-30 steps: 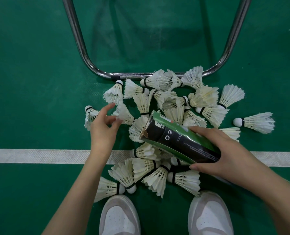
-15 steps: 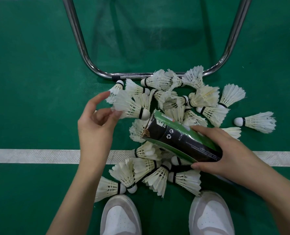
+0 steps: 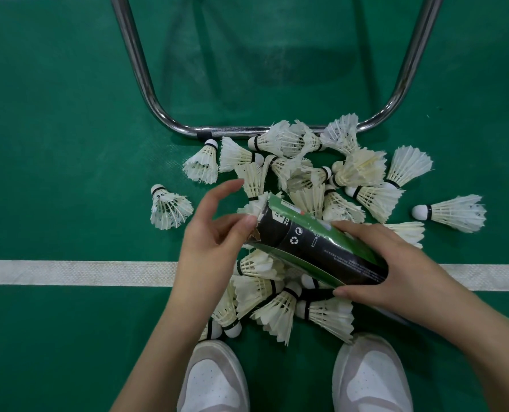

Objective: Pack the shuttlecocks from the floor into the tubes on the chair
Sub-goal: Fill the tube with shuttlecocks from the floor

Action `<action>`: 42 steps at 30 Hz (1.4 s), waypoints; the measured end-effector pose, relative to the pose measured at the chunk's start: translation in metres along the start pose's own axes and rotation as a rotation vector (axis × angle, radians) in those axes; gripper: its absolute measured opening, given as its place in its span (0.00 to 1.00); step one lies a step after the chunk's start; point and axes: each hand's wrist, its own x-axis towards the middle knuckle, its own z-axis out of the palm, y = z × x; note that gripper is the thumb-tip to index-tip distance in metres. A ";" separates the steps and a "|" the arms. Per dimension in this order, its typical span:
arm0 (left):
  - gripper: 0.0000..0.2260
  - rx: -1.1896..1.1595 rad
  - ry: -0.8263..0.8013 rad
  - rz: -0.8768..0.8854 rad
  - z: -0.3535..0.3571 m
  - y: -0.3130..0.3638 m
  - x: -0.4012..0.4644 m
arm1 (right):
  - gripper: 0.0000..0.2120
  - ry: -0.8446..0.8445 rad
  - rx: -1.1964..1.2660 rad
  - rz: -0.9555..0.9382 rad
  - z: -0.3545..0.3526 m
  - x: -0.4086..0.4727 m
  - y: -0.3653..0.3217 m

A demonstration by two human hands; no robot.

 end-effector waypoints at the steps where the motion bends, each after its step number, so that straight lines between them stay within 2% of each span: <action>1: 0.15 0.006 -0.014 -0.008 0.002 0.000 -0.002 | 0.36 0.000 0.001 0.001 0.000 0.000 0.000; 4: 0.15 -0.002 -0.029 -0.026 0.006 0.002 -0.004 | 0.37 -0.005 0.007 0.004 0.000 -0.001 0.001; 11: 0.27 0.109 -0.123 -0.017 0.014 -0.003 -0.006 | 0.36 -0.023 0.029 -0.017 0.003 -0.002 0.000; 24: 0.37 0.217 -0.222 -0.022 0.007 -0.010 0.001 | 0.37 -0.035 0.014 -0.004 0.004 -0.004 0.001; 37: 0.38 0.105 -0.296 -0.032 0.005 -0.015 0.003 | 0.37 -0.043 -0.002 -0.016 0.006 -0.005 -0.001; 42: 0.37 0.168 -0.255 -0.022 0.005 -0.017 0.001 | 0.37 -0.042 -0.003 -0.011 0.005 -0.005 0.000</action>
